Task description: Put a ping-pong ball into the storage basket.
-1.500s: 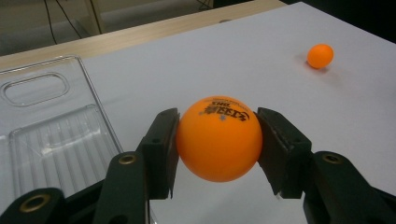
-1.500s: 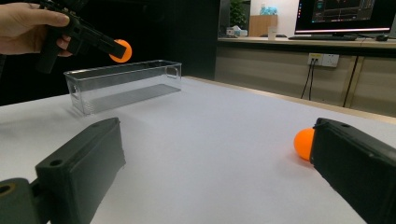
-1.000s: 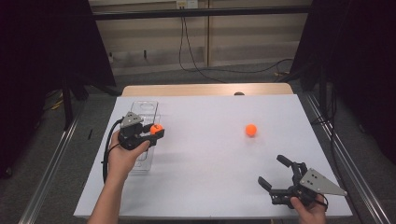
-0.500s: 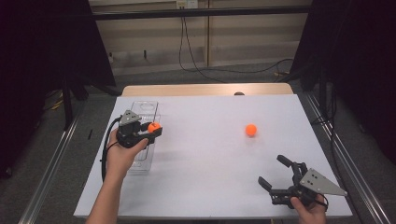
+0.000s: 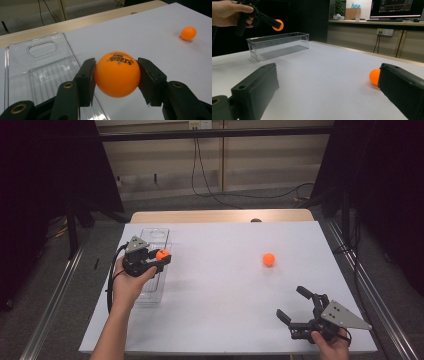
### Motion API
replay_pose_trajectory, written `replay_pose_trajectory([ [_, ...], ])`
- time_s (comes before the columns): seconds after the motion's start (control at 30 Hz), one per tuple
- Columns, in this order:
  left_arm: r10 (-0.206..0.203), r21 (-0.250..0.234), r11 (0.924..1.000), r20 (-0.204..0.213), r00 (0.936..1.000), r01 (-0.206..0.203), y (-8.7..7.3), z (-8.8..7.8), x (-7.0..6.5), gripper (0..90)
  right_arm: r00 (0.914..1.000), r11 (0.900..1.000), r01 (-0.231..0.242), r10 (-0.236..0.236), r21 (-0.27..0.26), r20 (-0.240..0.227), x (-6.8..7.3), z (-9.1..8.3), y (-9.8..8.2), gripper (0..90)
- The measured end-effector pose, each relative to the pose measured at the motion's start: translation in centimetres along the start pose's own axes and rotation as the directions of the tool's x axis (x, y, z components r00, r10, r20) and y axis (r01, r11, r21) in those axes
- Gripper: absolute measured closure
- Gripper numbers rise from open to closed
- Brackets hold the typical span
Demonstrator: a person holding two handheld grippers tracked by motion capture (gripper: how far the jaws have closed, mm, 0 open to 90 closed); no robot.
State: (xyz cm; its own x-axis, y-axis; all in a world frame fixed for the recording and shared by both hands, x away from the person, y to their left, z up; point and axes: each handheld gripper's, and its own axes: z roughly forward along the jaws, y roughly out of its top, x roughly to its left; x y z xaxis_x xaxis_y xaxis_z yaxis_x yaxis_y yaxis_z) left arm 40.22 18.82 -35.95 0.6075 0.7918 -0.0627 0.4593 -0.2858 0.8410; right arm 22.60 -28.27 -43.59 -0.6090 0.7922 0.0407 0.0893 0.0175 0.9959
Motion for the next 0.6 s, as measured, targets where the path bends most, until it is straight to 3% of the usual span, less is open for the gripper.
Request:
replay_pose_trajectory([
  [0.6,0.001,0.006,1.0000,-0.027,0.9996,-0.001,0.37,-0.08,0.64,50.8,0.9999,1.000,-0.013,0.013,-0.004,0.005,-0.10,0.00,-0.06,2.4],
])
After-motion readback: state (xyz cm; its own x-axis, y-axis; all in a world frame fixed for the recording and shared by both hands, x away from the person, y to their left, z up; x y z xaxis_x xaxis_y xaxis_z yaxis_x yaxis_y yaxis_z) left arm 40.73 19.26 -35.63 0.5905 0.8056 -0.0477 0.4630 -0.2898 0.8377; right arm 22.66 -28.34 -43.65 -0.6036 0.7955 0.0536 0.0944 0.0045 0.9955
